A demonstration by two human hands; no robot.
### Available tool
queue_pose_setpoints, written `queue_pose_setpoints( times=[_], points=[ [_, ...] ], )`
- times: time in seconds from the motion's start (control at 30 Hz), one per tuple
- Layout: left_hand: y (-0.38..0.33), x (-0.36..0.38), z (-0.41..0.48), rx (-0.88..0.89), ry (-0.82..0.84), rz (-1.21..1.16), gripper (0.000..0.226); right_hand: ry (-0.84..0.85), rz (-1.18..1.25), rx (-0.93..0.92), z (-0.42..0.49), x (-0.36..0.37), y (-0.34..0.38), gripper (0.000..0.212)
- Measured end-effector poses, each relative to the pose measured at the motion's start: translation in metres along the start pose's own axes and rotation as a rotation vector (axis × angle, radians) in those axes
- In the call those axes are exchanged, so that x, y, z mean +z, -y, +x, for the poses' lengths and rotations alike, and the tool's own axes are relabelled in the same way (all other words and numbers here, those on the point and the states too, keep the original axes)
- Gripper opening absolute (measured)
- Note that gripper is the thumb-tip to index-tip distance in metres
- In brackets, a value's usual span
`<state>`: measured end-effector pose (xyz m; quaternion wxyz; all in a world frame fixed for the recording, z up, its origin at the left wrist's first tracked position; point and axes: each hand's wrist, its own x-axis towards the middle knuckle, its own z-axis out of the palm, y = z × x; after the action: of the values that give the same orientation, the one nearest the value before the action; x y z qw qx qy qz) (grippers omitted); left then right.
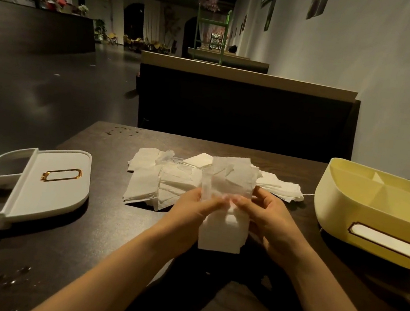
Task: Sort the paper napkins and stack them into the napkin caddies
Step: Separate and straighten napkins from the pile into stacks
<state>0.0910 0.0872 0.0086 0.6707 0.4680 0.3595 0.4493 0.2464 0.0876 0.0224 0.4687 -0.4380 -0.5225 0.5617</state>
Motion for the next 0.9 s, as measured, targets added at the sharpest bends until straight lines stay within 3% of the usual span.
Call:
queue_pose_setpoints(
  times=[0.17, 0.23, 0.37, 0.53, 0.63, 0.77, 0.9],
  points=[
    [0.0, -0.004, 0.0, -0.026, 0.04, -0.02, 0.026, -0.145, 0.094, 0.117, 0.005, -0.008, -0.001, 0.043],
    [0.0, -0.003, 0.0, -0.024, 0.073, 0.027, 0.019, -0.151, 0.142, 0.156, 0.005, -0.011, 0.0, 0.046],
    [0.003, -0.001, -0.001, -0.03, 0.12, 0.046, 0.027, -0.129, 0.256, 0.189, 0.002, -0.011, 0.003, 0.051],
    [0.003, 0.002, -0.002, -0.036, 0.126, 0.085, 0.024, -0.107, 0.166, 0.155, 0.001, -0.012, 0.007, 0.038],
    [0.002, 0.003, -0.002, -0.057, 0.081, 0.084, 0.022, -0.091, 0.139, 0.175, 0.001, -0.012, 0.007, 0.043],
    [0.0, 0.001, -0.002, -0.123, 0.062, -0.025, 0.022, -0.098, 0.073, 0.179, 0.002, -0.008, 0.004, 0.025],
    [0.0, 0.003, -0.004, -0.213, 0.09, -0.119, 0.027, -0.139, 0.038, 0.11, 0.003, -0.005, 0.004, 0.025]
  ],
)
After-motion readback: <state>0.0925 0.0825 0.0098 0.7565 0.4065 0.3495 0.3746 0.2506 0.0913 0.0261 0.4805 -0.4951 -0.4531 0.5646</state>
